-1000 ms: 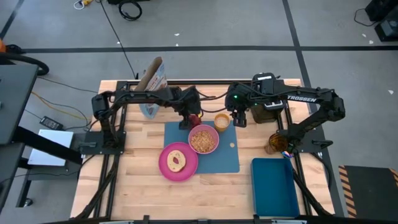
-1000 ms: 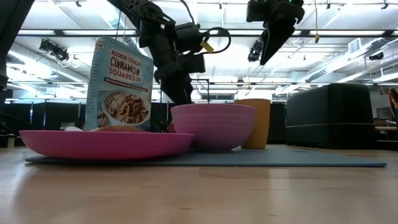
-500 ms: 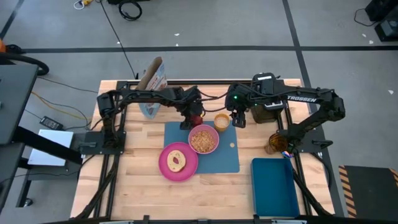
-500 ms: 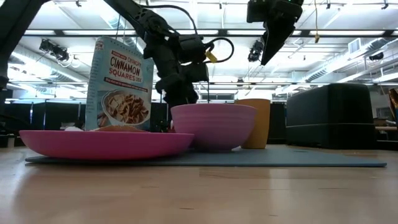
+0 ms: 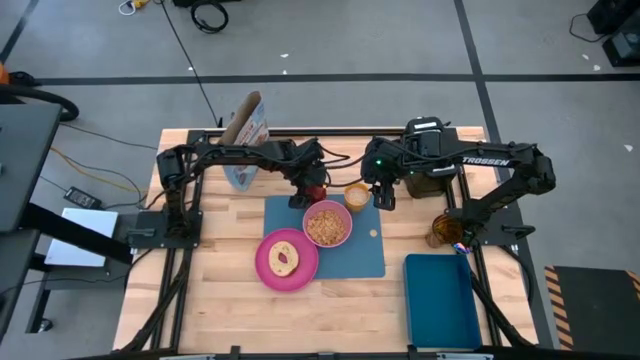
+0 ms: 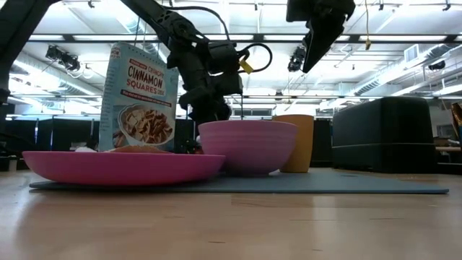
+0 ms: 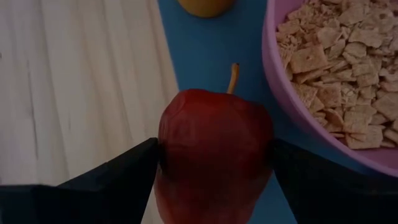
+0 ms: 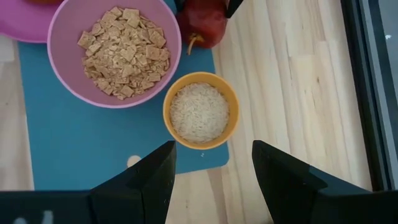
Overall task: Arrange a breakfast setting
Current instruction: Put the red apple on the blue placemat above the pink bowl
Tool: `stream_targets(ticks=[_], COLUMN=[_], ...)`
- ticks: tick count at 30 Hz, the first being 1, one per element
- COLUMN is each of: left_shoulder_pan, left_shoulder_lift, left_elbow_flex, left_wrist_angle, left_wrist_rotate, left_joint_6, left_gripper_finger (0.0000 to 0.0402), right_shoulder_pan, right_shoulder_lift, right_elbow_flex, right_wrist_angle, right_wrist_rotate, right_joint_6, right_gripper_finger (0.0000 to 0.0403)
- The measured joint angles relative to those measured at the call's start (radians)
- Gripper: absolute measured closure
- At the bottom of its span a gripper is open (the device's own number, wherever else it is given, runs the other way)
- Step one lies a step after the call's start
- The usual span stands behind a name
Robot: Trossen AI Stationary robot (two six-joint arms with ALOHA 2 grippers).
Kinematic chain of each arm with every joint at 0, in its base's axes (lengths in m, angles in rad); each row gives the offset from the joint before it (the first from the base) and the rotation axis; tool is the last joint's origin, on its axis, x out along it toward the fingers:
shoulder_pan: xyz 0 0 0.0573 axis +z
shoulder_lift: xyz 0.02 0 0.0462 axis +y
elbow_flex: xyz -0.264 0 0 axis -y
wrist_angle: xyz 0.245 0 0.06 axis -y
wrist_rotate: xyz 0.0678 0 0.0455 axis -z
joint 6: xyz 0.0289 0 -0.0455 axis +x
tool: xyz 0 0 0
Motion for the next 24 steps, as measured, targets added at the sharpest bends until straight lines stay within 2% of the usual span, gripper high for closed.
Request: stream_targets(ticks=[6,13,24], left_shoulder_pan=[0.0,0.002,0.001], left_shoulder_lift=[-0.007,-0.009,-0.007], left_elbow_flex=[-0.003,-0.003,-0.005], left_wrist_angle=[0.005,0.003,-0.022], left_wrist_rotate=[-0.003,-0.005,-0.022], left_joint_6=[0.003,-0.031,-0.064], left_gripper_finger=[0.009,0.0118,0.0057], right_shoulder_pan=[0.002,0.002,0.002], right_shoulder_lift=[0.0,0.0,0.0], right_elbow_flex=[0.0,0.0,0.0], right_wrist_angle=[0.001,0.002,0.002], right_wrist_rotate=[0.0,0.0,0.0], right_joint_6=[0.001,0.001,0.008], right_gripper_finger=[0.0183,0.0183,0.0183])
